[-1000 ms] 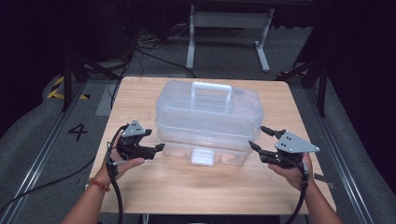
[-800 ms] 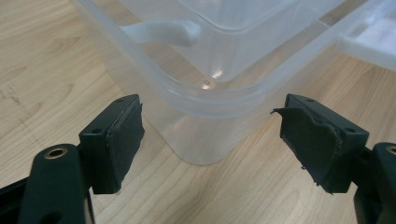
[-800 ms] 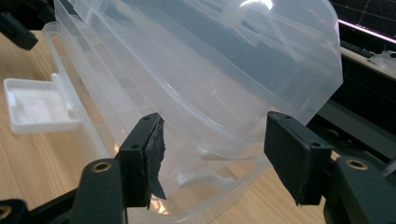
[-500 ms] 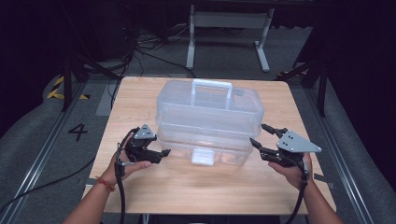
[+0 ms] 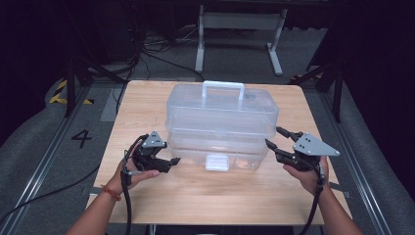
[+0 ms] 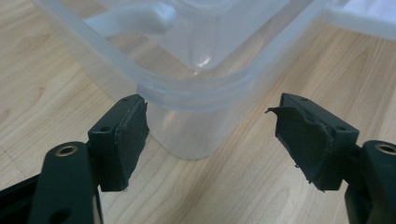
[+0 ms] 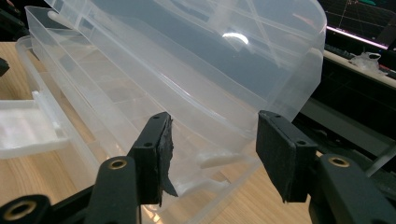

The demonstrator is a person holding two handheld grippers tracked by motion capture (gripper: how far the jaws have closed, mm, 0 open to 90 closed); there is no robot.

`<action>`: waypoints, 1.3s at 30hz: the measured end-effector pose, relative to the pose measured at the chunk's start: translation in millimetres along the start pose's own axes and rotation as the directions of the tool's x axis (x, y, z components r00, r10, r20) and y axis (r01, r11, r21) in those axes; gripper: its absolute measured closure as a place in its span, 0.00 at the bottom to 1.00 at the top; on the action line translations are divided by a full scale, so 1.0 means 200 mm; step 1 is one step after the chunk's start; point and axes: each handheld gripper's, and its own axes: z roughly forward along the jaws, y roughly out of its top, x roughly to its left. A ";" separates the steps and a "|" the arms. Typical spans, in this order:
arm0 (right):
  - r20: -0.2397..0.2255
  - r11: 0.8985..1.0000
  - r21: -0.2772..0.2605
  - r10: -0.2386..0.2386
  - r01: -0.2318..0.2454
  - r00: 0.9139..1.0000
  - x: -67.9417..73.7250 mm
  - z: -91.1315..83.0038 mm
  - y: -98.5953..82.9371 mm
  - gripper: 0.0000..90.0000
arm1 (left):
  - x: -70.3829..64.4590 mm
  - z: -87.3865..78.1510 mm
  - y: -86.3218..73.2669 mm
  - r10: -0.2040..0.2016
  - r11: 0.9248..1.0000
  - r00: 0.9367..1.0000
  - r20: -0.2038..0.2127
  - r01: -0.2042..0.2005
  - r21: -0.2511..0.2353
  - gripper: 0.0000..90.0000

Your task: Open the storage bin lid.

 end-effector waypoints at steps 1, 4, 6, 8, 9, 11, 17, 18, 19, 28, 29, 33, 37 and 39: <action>0.001 1.000 -0.001 -0.006 0.006 1.000 0.00 0.00 0.00 0.53 | 0.00 -0.01 0.00 -0.010 1.000 1.000 -0.006 0.010 -0.001 0.28; 0.012 1.000 -0.009 -0.016 0.016 1.000 0.00 0.00 0.01 0.54 | 0.00 -0.03 0.01 -0.014 0.999 1.000 -0.018 0.014 -0.036 0.28; 0.016 1.000 -0.010 -0.025 0.025 1.000 0.00 0.00 0.01 0.54 | 0.00 -0.05 0.02 -0.009 0.998 1.000 -0.026 0.008 -0.059 0.28; 0.020 0.999 -0.014 -0.030 0.030 0.999 0.00 0.00 0.02 0.55 | -0.01 -0.06 0.03 -0.010 0.997 0.999 -0.036 0.007 -0.071 0.28; 0.019 0.999 -0.015 -0.029 0.029 0.999 -0.01 0.00 0.02 0.54 | -0.01 -0.07 0.04 -0.010 0.997 0.999 -0.038 0.007 -0.076 0.27; 0.019 1.000 -0.017 -0.025 0.025 1.000 -0.01 0.00 0.03 0.55 | -0.01 -0.07 0.05 -0.007 0.997 0.999 -0.049 0.003 -0.083 0.27; 0.040 0.999 -0.030 -0.017 0.019 0.999 -0.04 0.01 0.08 0.55 | -0.01 -0.06 0.07 0.008 0.996 0.999 -0.049 -0.012 -0.085 0.28; 0.041 0.999 -0.027 -0.020 0.021 0.999 -0.04 0.02 0.08 0.55 | -0.01 -0.06 0.07 0.011 0.997 0.999 -0.047 -0.015 -0.081 0.28; 0.045 0.999 -0.025 -0.026 0.028 0.999 -0.04 0.02 0.09 0.55 | -0.01 -0.05 0.08 0.011 0.996 0.999 -0.044 -0.015 -0.083 0.28; 0.085 0.999 -0.031 -0.027 0.029 0.996 -0.09 0.06 0.13 0.57 | -0.03 -0.05 0.08 0.032 0.995 0.998 -0.057 -0.037 -0.088 0.32; 0.093 0.999 -0.031 -0.025 0.028 0.995 -0.09 0.06 0.13 0.57 | -0.03 -0.05 0.08 0.043 0.995 0.997 -0.062 -0.048 -0.083 0.32; 0.107 0.999 -0.035 -0.022 0.026 0.994 -0.10 0.07 0.13 0.59 | -0.04 -0.06 0.08 0.056 0.994 0.997 -0.057 -0.061 -0.090 0.35; 0.131 0.998 -0.040 -0.036 0.042 0.991 -0.09 0.07 0.14 0.60 | -0.04 -0.06 0.08 0.064 0.994 0.995 -0.078 -0.070 -0.081 0.38; 0.139 0.998 -0.045 -0.035 0.042 0.990 -0.09 0.07 0.14 0.63 | -0.04 -0.06 0.08 0.063 0.994 0.995 -0.078 -0.069 -0.081 0.39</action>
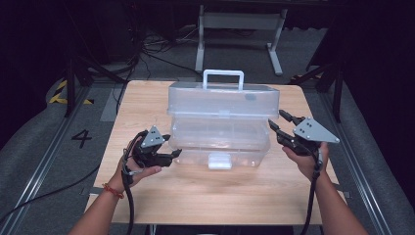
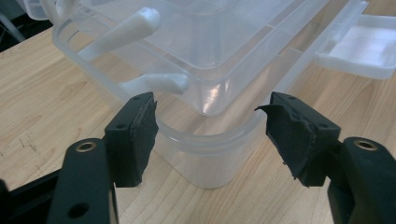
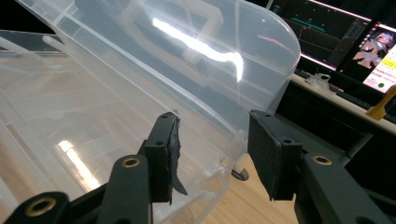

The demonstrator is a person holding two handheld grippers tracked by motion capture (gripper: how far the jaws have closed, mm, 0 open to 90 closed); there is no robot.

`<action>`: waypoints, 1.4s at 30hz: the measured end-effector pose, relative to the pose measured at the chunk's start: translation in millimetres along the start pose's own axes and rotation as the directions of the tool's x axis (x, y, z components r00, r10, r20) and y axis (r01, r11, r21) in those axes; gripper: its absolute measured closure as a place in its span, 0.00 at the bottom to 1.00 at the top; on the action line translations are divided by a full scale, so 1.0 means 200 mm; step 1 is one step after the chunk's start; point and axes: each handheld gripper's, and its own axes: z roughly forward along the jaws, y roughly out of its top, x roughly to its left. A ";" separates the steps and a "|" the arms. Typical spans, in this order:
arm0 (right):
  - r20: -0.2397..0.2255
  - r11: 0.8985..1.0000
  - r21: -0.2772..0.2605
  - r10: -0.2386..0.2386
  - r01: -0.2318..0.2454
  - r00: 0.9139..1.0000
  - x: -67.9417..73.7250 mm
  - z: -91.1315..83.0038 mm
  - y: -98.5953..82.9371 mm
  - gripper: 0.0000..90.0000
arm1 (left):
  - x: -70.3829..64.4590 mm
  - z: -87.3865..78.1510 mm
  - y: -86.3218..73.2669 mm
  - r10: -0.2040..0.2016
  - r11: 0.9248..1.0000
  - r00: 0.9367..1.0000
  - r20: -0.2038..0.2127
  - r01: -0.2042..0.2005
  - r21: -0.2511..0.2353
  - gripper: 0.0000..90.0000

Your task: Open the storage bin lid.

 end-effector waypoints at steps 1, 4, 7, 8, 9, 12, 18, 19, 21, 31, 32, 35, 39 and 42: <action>0.004 1.000 -0.001 0.005 -0.005 1.000 0.00 0.00 0.00 0.65 | 0.00 0.00 0.00 -0.006 1.000 1.000 0.003 0.006 -0.002 0.39; 0.012 1.000 -0.010 0.015 -0.015 1.000 -0.01 -0.01 0.01 0.72 | 0.00 0.01 -0.01 -0.003 1.000 1.000 0.001 0.003 0.014 0.40; 0.019 1.000 -0.005 0.017 -0.017 1.000 -0.02 0.00 0.01 0.73 | 0.00 0.01 -0.01 0.007 1.000 1.000 0.001 -0.007 0.014 0.40; 0.026 1.000 -0.005 0.013 -0.013 1.000 -0.02 0.01 0.01 0.74 | 0.00 0.02 -0.01 0.006 1.000 1.000 0.001 -0.006 0.016 0.40; 0.028 1.000 -0.003 0.015 -0.015 0.999 -0.02 0.01 0.01 0.74 | 0.00 0.02 -0.01 0.004 1.000 1.000 0.001 -0.004 0.021 0.40; 0.034 1.000 -0.001 0.012 -0.012 0.999 -0.03 0.01 0.01 0.78 | -0.01 0.02 -0.01 0.007 1.000 1.000 0.002 -0.007 0.013 0.40; 0.052 1.000 0.006 0.004 -0.004 0.999 -0.03 0.02 0.02 0.82 | -0.01 0.01 0.01 0.020 1.000 1.000 -0.001 -0.020 0.004 0.44; 0.052 1.000 0.006 0.004 -0.004 0.999 -0.03 0.02 0.02 0.82 | -0.02 0.00 0.01 0.026 1.000 1.000 -0.009 -0.026 0.003 0.44; 0.057 1.000 0.010 -0.002 0.001 0.998 -0.03 0.02 0.03 0.83 | -0.02 0.00 0.01 0.030 1.000 1.000 -0.002 -0.030 -0.006 0.44; 0.055 1.000 0.025 -0.003 0.001 0.998 -0.07 0.05 0.07 0.85 | -0.03 -0.01 0.03 0.030 0.999 0.999 0.022 -0.029 -0.025 0.47; 0.057 1.000 0.027 -0.004 0.003 0.998 -0.08 0.05 0.07 0.86 | -0.03 -0.01 0.03 0.036 0.999 0.999 0.026 -0.035 -0.022 0.47; 0.063 1.000 0.031 -0.009 0.007 0.998 -0.08 0.06 0.09 0.86 | -0.02 -0.01 0.03 0.034 0.999 0.999 0.021 -0.033 -0.019 0.50; 0.066 0.999 0.033 -0.009 0.007 0.998 -0.09 0.07 0.10 0.86 | -0.02 -0.01 0.03 0.027 1.000 0.999 0.025 -0.026 -0.017 0.54; 0.072 0.999 0.036 -0.009 0.006 0.997 -0.10 0.08 0.11 0.86 | -0.01 0.01 0.04 0.024 1.000 0.999 0.041 -0.024 -0.009 0.56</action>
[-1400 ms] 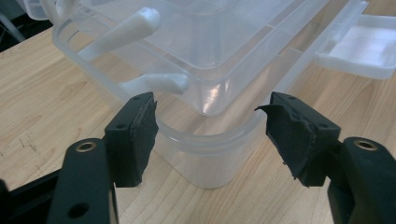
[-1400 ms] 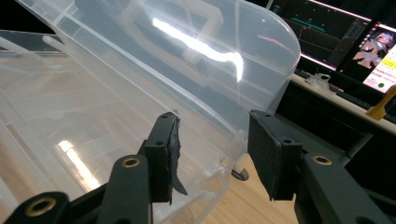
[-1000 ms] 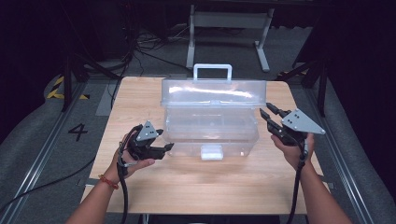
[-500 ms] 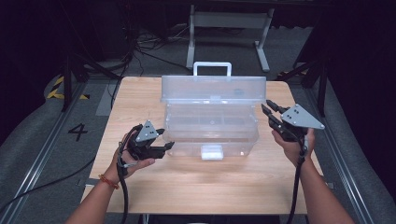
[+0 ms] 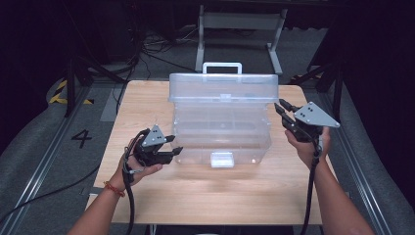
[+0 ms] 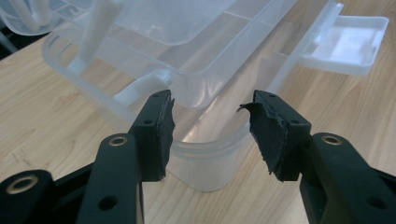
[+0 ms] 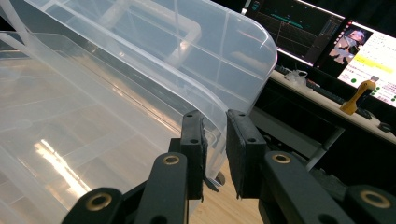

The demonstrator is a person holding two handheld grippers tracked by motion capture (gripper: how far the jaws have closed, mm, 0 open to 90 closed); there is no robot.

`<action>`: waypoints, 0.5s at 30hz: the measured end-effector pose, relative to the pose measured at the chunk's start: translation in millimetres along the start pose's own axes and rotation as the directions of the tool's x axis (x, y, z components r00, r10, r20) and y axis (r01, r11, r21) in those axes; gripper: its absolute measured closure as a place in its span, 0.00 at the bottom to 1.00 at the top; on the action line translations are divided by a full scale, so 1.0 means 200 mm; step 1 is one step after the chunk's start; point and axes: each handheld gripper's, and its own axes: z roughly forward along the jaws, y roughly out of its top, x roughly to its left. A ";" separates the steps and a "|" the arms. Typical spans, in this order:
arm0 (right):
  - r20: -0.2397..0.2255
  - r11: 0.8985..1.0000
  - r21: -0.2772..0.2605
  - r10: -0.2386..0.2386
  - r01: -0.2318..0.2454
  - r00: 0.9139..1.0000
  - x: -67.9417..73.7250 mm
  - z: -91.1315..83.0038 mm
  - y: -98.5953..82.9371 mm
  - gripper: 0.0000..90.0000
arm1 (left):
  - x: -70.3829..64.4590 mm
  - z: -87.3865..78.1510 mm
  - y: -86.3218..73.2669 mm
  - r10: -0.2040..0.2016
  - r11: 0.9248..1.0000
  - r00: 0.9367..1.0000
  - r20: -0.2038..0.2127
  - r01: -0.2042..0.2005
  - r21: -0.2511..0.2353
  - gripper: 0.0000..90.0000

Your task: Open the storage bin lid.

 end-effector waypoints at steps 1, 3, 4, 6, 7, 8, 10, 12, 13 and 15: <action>0.000 1.000 0.000 0.000 0.000 1.000 0.00 0.00 0.00 0.86 | 0.00 0.00 0.00 0.000 1.000 1.000 0.000 0.000 0.000 0.55; 0.003 1.000 0.001 0.005 -0.005 1.000 -0.01 0.01 0.01 0.86 | -0.01 0.01 0.01 0.018 1.000 1.000 -0.002 -0.017 0.013 0.53; 0.003 1.000 0.002 0.006 -0.006 1.000 -0.01 0.01 0.01 0.86 | -0.01 0.01 0.01 0.018 1.000 1.000 -0.005 -0.018 0.017 0.53; 0.005 1.000 0.004 0.007 -0.007 1.000 -0.02 0.02 0.02 0.86 | 0.00 0.01 0.00 0.003 1.000 1.000 0.008 -0.003 0.001 0.53; 0.004 1.000 0.005 0.011 -0.011 1.000 -0.02 0.02 0.02 0.87 | 0.01 0.01 0.00 -0.007 1.000 1.000 0.016 0.006 0.001 0.54; 0.007 1.000 0.005 0.012 -0.012 1.000 -0.02 0.02 0.02 0.87 | 0.01 0.01 0.00 -0.006 1.000 1.000 0.020 0.006 -0.004 0.54; 0.007 1.000 0.007 0.014 -0.014 1.000 -0.02 0.02 0.03 0.86 | 0.01 0.01 0.00 -0.009 1.000 1.000 0.022 0.009 -0.007 0.55; 0.007 1.000 0.010 0.015 -0.016 1.000 -0.02 0.03 0.03 0.87 | 0.01 0.01 0.00 -0.003 1.000 1.000 0.021 0.003 -0.003 0.55; 0.006 1.000 0.014 0.015 -0.015 1.000 -0.03 0.03 0.04 0.87 | 0.01 0.01 0.00 0.000 1.000 1.000 0.020 0.000 -0.002 0.55; 0.011 1.000 0.015 0.013 -0.013 1.000 -0.03 0.04 0.05 0.87 | 0.01 0.01 0.00 0.002 1.000 1.000 0.022 -0.002 -0.002 0.55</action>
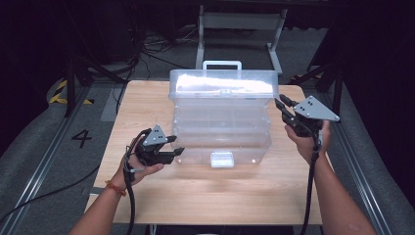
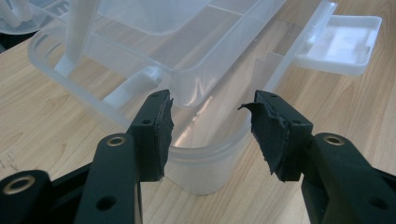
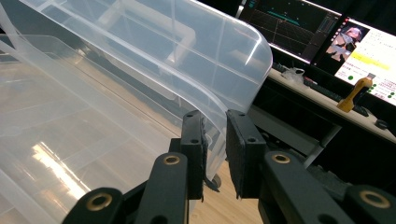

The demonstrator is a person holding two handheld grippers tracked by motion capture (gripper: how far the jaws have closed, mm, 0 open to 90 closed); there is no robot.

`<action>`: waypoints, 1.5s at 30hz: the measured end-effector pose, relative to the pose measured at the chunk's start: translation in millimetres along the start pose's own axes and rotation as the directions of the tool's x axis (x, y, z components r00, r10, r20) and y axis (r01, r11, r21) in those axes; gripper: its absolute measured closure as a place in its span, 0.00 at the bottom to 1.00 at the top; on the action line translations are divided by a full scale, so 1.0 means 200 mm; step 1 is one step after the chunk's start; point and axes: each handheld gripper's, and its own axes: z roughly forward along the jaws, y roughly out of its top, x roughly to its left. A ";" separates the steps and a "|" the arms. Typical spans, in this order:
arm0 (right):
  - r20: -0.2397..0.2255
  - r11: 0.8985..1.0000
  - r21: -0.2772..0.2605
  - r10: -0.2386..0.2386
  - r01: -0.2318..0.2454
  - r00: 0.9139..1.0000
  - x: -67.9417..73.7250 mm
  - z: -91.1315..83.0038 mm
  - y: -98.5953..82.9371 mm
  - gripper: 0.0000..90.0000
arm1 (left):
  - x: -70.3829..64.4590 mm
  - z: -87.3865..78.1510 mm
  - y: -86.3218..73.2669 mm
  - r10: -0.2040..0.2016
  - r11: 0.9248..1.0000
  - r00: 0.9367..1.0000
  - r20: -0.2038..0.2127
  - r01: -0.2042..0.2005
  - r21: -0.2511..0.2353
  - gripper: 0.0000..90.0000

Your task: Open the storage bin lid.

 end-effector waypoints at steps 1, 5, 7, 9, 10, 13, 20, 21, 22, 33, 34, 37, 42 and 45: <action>0.002 1.000 0.000 0.000 0.000 1.000 0.00 0.00 0.00 0.87 | 0.00 0.00 0.00 0.003 1.000 1.000 0.001 -0.003 0.001 0.55; 0.002 1.000 0.005 0.005 -0.006 1.000 -0.01 0.02 0.02 0.86 | 0.00 0.00 0.00 0.001 1.000 1.000 0.003 -0.001 0.000 0.55; 0.002 1.000 0.007 0.005 -0.005 1.000 -0.02 0.03 0.03 0.86 | 0.00 0.00 0.00 0.000 1.000 1.000 0.001 0.000 -0.001 0.55; 0.002 1.000 0.011 0.005 -0.005 1.000 -0.03 0.04 0.04 0.85 | 0.00 0.00 0.00 0.001 1.000 1.000 0.003 -0.001 0.000 0.55; 0.002 1.000 0.010 0.005 -0.005 1.000 -0.03 0.04 0.05 0.85 | 0.00 0.00 0.00 0.002 1.000 1.000 0.002 -0.002 0.003 0.55; -0.004 1.000 0.006 0.027 -0.027 1.000 -0.05 0.06 0.05 0.84 | 0.00 0.00 0.00 -0.005 1.000 1.000 0.005 0.005 -0.003 0.55; -0.010 0.999 0.015 0.032 -0.032 0.999 -0.07 0.09 0.06 0.81 | 0.01 0.00 0.00 -0.006 1.000 1.000 0.009 0.006 -0.004 0.55; -0.013 0.999 0.015 0.040 -0.039 0.999 -0.08 0.09 0.06 0.80 | 0.01 0.00 0.00 -0.007 1.000 1.000 0.009 0.007 -0.005 0.55; -0.014 0.999 0.017 0.043 -0.043 0.999 -0.08 0.10 0.06 0.79 | 0.01 0.00 0.00 -0.008 1.000 1.000 0.009 0.008 -0.005 0.55; -0.010 0.998 0.044 0.037 -0.036 0.999 -0.10 0.18 0.07 0.78 | 0.01 0.00 0.00 -0.003 1.000 1.000 0.013 0.003 0.001 0.55; -0.008 0.998 0.040 0.038 -0.038 0.999 -0.10 0.18 0.07 0.78 | 0.01 0.00 0.00 -0.005 1.000 1.000 0.011 0.005 0.000 0.55; -0.006 0.998 0.036 0.042 -0.041 0.999 -0.11 0.20 0.07 0.79 | 0.00 0.01 0.00 -0.004 1.000 1.000 0.007 0.004 0.000 0.56; -0.006 0.999 0.042 0.032 -0.032 0.999 -0.14 0.23 0.07 0.80 | 0.00 0.01 0.01 0.000 1.000 1.000 0.009 0.000 -0.004 0.56; -0.004 0.999 0.038 0.034 -0.034 0.999 -0.15 0.24 0.08 0.81 | 0.00 0.01 0.01 -0.001 1.000 1.000 0.010 0.001 -0.002 0.56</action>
